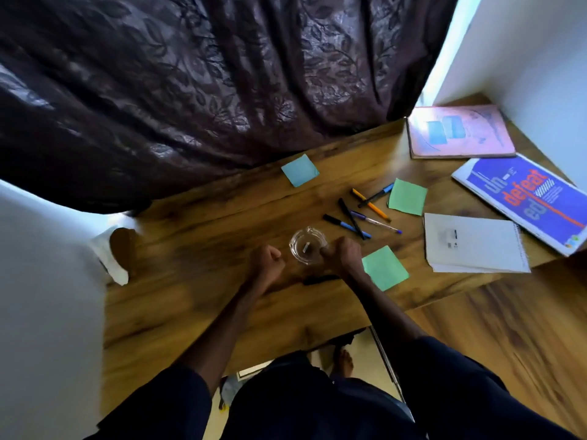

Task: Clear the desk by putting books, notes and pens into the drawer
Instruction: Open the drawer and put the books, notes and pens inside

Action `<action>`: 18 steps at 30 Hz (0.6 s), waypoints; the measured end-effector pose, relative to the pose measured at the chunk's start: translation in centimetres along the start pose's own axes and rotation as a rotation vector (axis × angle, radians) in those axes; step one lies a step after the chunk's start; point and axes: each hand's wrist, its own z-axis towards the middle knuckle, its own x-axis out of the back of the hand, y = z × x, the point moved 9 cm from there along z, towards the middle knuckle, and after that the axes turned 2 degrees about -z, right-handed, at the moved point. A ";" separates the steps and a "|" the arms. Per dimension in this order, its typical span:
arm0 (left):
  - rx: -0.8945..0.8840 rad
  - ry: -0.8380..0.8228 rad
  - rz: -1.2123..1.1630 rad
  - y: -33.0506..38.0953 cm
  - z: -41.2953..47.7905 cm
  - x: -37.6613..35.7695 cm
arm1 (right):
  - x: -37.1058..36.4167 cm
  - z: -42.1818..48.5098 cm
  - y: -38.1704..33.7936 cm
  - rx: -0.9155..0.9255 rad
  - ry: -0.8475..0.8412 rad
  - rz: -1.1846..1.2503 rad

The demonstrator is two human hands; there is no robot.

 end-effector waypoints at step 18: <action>0.166 -0.251 -0.487 -3.7 3.0 -1.2 | -3.2 -1.0 -5.3 0.133 0.220 0.117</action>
